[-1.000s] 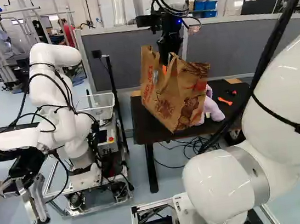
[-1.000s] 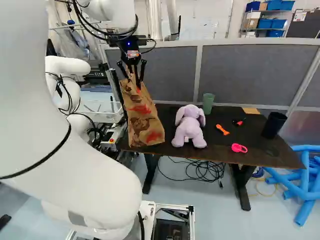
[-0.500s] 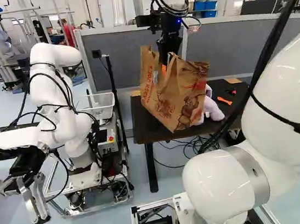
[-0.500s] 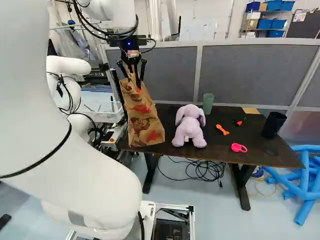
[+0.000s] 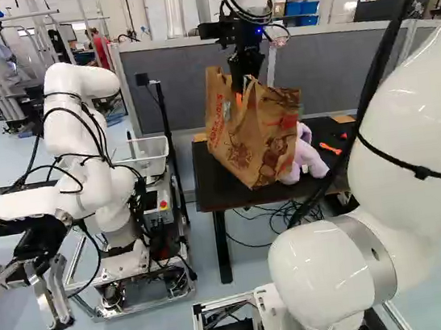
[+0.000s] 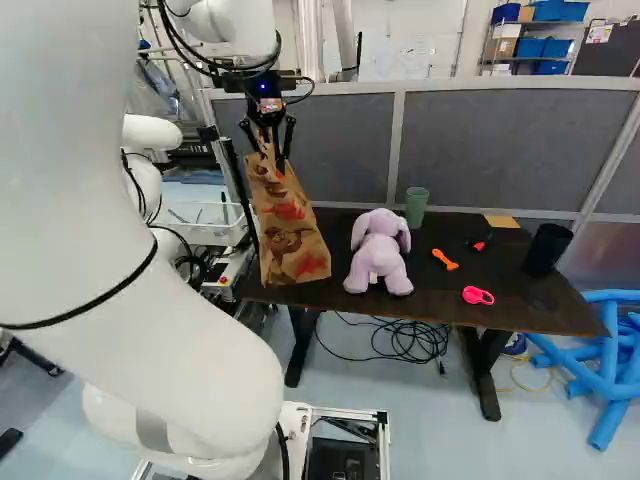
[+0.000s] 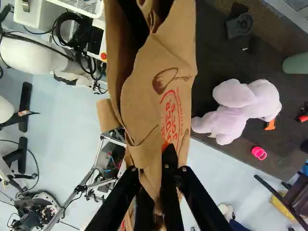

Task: Pick up the bag on the ground and place it on the table

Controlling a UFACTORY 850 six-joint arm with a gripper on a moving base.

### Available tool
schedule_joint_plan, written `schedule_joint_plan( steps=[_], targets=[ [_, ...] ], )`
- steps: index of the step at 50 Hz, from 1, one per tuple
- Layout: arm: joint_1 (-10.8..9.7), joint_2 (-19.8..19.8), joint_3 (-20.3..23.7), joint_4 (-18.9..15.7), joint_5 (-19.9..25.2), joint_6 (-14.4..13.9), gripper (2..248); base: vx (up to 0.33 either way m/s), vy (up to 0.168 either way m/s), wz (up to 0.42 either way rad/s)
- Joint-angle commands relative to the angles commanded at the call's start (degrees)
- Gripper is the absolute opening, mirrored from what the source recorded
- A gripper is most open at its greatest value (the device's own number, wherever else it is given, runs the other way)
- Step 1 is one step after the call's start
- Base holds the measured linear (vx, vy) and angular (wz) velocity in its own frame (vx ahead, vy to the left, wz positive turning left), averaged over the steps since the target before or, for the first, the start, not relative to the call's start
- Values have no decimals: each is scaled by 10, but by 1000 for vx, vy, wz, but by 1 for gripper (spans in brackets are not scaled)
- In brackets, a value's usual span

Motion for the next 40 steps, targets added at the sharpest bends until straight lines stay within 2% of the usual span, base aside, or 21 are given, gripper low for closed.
schedule_joint_plan(
  steps=[40],
  targets=[
    [9,-76,-80,42,0,0,21,0,0,0]
  ],
)
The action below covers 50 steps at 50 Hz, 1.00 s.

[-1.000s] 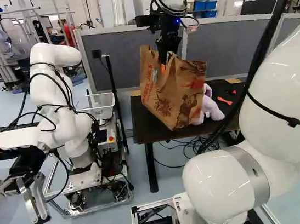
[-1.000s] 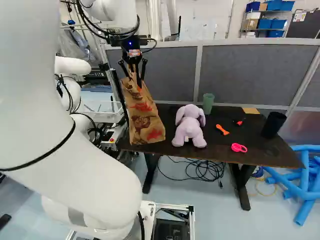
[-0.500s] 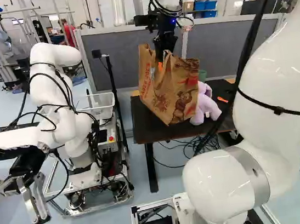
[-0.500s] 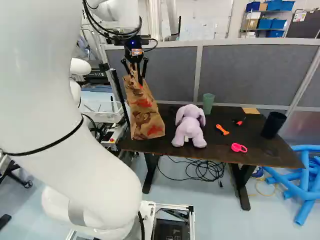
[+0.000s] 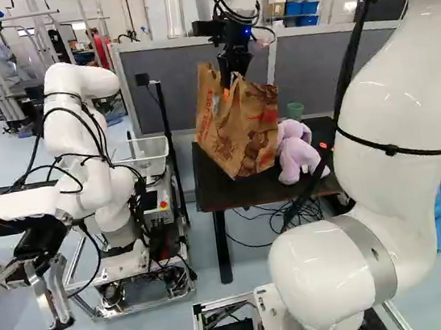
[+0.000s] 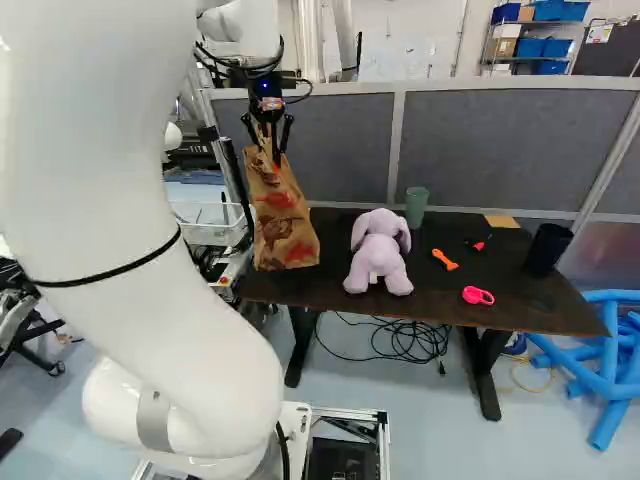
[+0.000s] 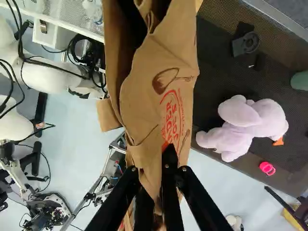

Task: Pick up the bag on the ground and place it on the table

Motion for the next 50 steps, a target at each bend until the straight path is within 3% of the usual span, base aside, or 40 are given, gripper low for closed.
schedule_joint_plan(
  steps=[28,50],
  targets=[
    [4,-78,-47,-8,2,0,21,0,0,0],
    [4,-141,-81,-35,41,0,21,0,0,0]
  ],
)
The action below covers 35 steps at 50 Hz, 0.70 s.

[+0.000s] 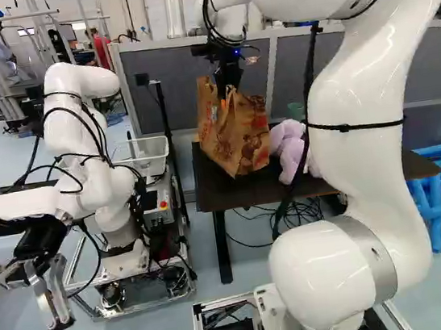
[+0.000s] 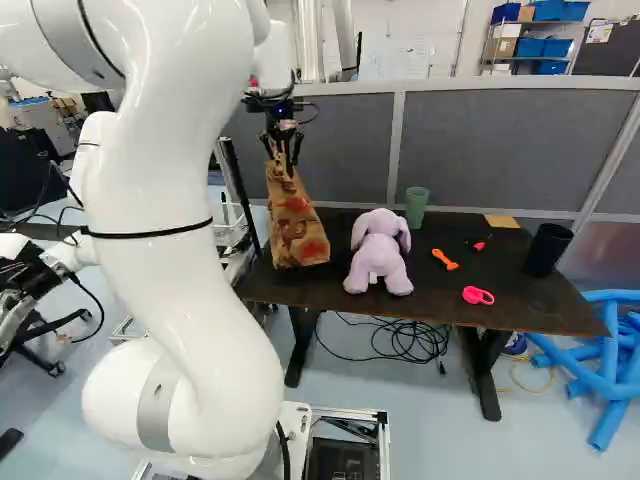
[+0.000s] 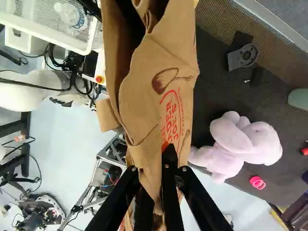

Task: Pick up the bag on the ground and place it on the table

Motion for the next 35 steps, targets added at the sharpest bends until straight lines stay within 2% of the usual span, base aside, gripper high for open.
schedule_joint_plan(
  steps=[35],
  targets=[
    [8,-78,-35,-4,5,0,21,0,0,0]
  ],
)
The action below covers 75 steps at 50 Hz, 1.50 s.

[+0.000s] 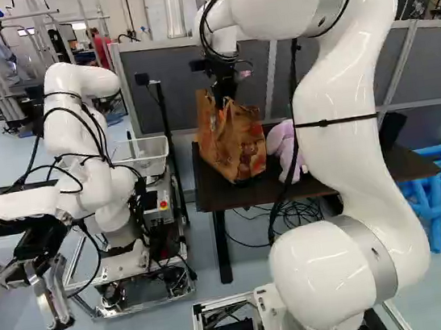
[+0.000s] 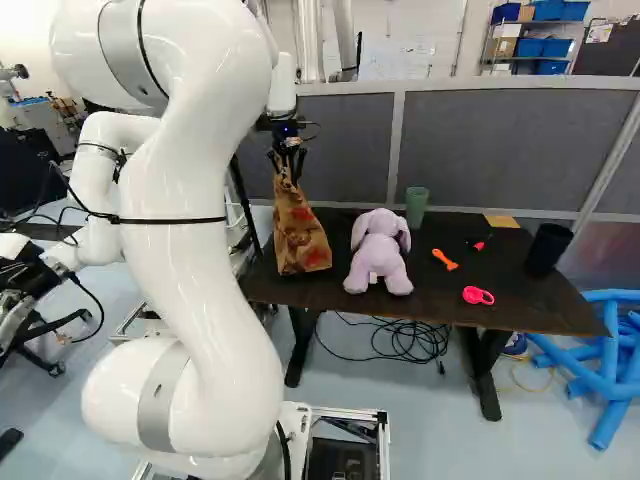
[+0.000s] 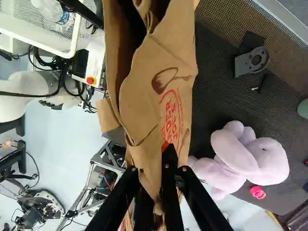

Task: Pick up the bag on the ground and place it on the table

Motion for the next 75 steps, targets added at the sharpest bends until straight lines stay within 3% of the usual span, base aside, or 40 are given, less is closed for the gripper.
schedule_joint_plan(
  steps=[29,48,49,53,54,58,59,64,65,69,70,74,75],
  targets=[
    [1,-47,-7,0,0,0,21,0,0,0],
    [1,-52,-8,0,0,0,21,0,0,0],
    [1,-52,-8,0,0,0,35,0,0,0],
    [1,-52,-8,0,0,0,35,0,0,0],
    [1,-52,-8,0,0,0,67,0,0,0],
    [1,-52,-8,0,0,0,67,0,0,0],
    [1,-52,-8,0,0,0,100,0,0,0],
    [1,-52,-8,0,0,0,100,0,0,0],
    [1,-52,-8,0,0,0,135,0,0,0],
    [1,-52,-8,0,0,0,135,0,0,0],
    [1,-52,-8,0,0,0,171,0,0,0],
    [1,-52,-8,0,0,0,171,0,0,0],
    [1,-52,-8,0,0,0,207,0,0,0]
  ],
)
